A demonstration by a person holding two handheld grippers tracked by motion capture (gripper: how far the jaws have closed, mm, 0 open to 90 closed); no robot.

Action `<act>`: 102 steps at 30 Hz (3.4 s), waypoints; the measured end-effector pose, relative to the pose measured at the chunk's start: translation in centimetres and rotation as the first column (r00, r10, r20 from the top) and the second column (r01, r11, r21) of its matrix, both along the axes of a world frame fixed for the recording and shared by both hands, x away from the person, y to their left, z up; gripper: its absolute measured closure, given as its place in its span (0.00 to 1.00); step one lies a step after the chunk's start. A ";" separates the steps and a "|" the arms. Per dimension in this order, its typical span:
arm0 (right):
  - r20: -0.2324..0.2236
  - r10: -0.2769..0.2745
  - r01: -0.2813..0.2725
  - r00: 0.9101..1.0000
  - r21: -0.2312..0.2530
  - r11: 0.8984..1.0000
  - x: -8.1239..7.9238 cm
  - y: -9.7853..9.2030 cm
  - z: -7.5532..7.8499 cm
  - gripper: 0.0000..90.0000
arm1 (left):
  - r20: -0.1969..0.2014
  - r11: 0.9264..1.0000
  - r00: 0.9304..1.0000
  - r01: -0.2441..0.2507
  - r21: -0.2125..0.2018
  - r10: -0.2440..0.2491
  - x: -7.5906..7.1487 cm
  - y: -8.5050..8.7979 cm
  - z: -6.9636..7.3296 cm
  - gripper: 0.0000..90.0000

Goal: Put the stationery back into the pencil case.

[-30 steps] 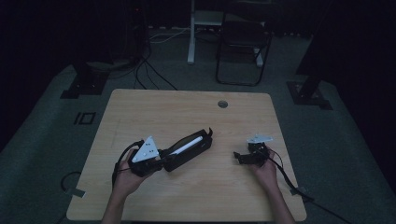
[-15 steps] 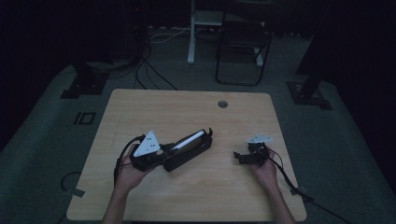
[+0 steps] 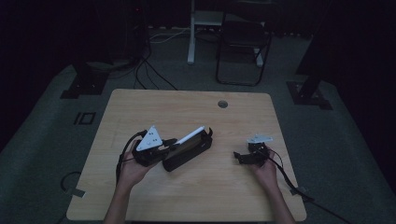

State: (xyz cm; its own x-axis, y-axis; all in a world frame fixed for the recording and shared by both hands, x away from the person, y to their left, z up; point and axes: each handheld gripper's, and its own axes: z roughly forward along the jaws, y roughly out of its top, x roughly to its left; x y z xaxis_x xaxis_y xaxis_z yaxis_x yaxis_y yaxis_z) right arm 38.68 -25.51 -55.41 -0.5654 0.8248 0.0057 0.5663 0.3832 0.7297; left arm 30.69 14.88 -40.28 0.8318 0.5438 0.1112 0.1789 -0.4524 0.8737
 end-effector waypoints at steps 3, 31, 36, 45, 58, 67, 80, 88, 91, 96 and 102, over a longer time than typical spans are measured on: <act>0.000 0.000 0.000 1.000 0.000 1.000 0.0 0.0 0.0 0.16 | -0.001 1.000 1.000 0.000 -0.003 0.000 0.2 -0.1 0.0 0.87; 0.000 0.000 0.000 1.000 0.000 1.000 0.0 0.0 0.0 0.16 | -0.048 1.000 0.999 0.008 0.007 -0.007 2.3 -1.1 -0.6 0.87; 0.000 0.001 -0.001 1.000 -0.001 1.000 0.0 0.0 0.0 0.16 | -0.059 1.000 0.998 0.004 0.011 -0.004 2.8 -1.3 -0.9 0.87; 0.000 0.000 0.000 1.000 -0.001 1.000 0.0 0.0 0.0 0.16 | -0.083 1.000 0.997 -0.009 0.018 0.010 3.5 -1.3 -1.6 0.87; 0.000 0.000 0.000 1.000 0.000 1.000 0.0 0.0 0.0 0.16 | -0.099 0.999 0.995 -0.015 0.038 0.018 4.1 -1.6 -2.2 0.87; 0.000 0.001 -0.001 1.000 0.000 1.000 0.0 0.0 0.0 0.16 | -0.108 0.999 0.994 -0.016 0.050 0.021 4.4 -2.0 -2.6 0.87; 0.000 0.000 0.000 1.000 0.000 1.000 0.0 0.0 0.0 0.16 | -0.121 0.998 0.992 -0.025 0.059 0.032 4.8 -2.0 -3.0 0.87; 0.000 0.000 0.000 1.000 0.000 1.000 0.0 0.0 0.0 0.16 | -0.130 0.997 0.991 -0.028 0.072 0.037 5.0 -2.0 -3.2 0.87; 0.000 0.000 0.000 1.000 -0.001 1.000 0.1 0.0 0.0 0.16 | -0.134 0.997 0.990 -0.029 0.075 0.039 5.2 -2.0 -3.3 0.87; 0.000 0.000 0.000 1.000 -0.001 1.000 0.1 0.0 0.0 0.16 | -0.142 0.996 0.989 -0.034 0.079 0.045 5.3 -2.1 -3.5 0.87; -0.001 0.000 0.000 1.000 0.000 1.000 0.1 0.0 0.0 0.16 | -0.148 0.996 0.988 -0.034 0.088 0.047 5.4 -2.2 -3.6 0.87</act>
State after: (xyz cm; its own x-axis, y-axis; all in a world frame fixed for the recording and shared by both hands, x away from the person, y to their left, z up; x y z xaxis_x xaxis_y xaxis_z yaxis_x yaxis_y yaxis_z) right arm 38.73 -25.49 -55.41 -0.5653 0.8249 0.0059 0.5669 0.3833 0.7292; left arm 36.09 12.64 -43.89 0.8201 0.5712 0.0346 0.3244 -0.5139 0.7942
